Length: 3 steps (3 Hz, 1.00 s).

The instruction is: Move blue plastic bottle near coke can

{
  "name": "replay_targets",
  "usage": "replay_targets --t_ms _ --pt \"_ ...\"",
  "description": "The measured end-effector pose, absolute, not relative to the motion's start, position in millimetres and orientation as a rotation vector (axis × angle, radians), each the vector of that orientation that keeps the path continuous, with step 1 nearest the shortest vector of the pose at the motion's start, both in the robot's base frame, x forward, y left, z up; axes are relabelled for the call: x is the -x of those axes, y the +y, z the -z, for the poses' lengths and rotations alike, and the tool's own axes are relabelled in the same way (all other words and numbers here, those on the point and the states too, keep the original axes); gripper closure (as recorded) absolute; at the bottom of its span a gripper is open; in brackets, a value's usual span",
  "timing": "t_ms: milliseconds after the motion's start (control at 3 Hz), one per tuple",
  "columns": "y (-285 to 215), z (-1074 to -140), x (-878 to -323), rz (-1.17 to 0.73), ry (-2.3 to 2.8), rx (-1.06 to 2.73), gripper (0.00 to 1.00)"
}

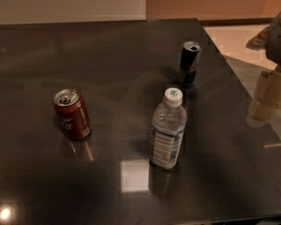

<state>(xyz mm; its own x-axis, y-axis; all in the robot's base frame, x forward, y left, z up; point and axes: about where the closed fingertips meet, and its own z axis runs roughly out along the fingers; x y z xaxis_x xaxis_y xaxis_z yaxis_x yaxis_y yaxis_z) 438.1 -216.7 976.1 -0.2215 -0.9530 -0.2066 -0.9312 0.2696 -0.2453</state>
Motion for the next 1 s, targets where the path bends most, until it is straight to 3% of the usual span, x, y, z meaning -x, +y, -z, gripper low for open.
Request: replay_targets --t_ms 1000 --pt "-186 -982 -431 -0.037 2.124 1.839 0.00"
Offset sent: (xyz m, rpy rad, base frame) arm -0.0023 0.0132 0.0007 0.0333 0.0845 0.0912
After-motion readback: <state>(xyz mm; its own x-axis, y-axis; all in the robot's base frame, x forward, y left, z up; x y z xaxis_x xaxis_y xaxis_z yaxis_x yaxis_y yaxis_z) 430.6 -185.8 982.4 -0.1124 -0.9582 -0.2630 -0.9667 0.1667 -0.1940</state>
